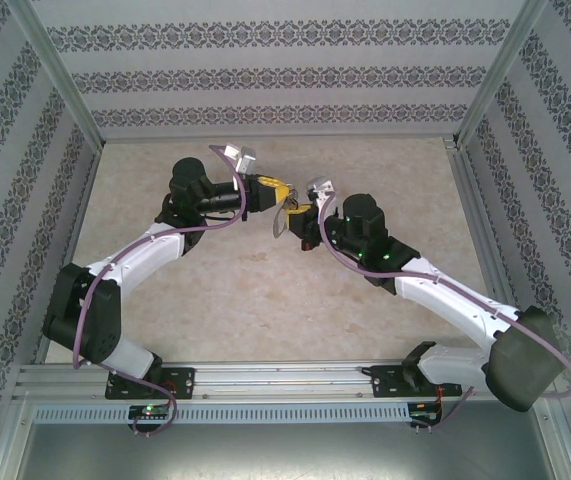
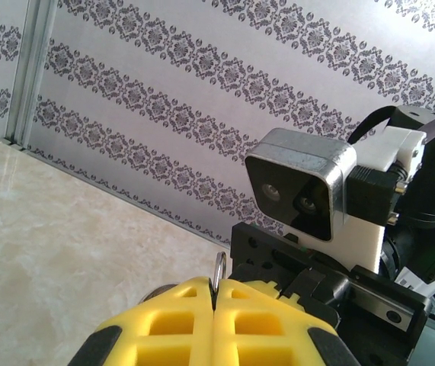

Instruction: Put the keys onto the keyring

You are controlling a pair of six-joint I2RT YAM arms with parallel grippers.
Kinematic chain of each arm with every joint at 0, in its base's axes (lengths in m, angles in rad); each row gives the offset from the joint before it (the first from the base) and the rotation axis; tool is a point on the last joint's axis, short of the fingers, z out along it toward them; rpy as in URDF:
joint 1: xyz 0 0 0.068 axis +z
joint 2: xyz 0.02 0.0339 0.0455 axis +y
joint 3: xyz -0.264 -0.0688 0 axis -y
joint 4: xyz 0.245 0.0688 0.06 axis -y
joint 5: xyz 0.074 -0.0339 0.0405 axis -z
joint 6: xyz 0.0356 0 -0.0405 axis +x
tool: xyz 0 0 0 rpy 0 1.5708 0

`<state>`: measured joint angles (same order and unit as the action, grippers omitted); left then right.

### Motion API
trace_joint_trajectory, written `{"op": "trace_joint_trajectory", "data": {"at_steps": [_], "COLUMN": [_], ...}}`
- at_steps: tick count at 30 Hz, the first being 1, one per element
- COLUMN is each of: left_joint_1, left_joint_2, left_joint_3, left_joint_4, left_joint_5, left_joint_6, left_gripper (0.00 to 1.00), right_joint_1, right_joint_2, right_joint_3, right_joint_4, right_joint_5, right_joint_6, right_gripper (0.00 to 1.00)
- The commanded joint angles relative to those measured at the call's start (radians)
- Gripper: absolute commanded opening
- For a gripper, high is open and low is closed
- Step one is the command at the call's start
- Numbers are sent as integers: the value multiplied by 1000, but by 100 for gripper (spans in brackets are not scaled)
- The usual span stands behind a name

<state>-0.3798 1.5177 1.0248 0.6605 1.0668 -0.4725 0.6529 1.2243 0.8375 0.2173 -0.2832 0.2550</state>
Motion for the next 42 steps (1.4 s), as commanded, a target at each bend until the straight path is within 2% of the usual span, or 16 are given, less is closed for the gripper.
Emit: {"op": "trace_joint_trajectory", "data": {"at_steps": [1, 9, 23, 24, 26, 29, 36, 42], "left_joint_1": [-8, -9, -10, -10, -9, -9, -10, -9], "left_joint_2": [-7, -7, -6, -8, -7, -6, -1, 0], "left_joint_3": [-11, -14, -20, -20, -22, -23, -25, -29], "left_joint_4": [82, 90, 104, 102, 100, 103, 128, 132], "left_joint_5": [-11, -11, -14, -16, -16, -16, -14, -16], "left_joint_6": [5, 3, -5, -4, 1, -1, -15, -15], "left_gripper": [0, 0, 0, 0, 0, 0, 0, 0], "right_joint_1": [20, 41, 26, 20, 0, -36, -111, -122], "right_joint_2": [33, 92, 40, 26, -4, -59, -174, -160], "right_joint_3": [37, 92, 66, 52, 24, -23, -75, -23], "right_joint_4": [-25, -45, -45, -45, -38, -21, 10, 37], "right_joint_5": [-41, -83, -73, -70, -71, -90, -130, -135], "right_joint_6": [-20, -32, -34, -28, -10, 23, 89, 134], "right_gripper": [0, 0, 0, 2, 21, 39, 43, 42]}}
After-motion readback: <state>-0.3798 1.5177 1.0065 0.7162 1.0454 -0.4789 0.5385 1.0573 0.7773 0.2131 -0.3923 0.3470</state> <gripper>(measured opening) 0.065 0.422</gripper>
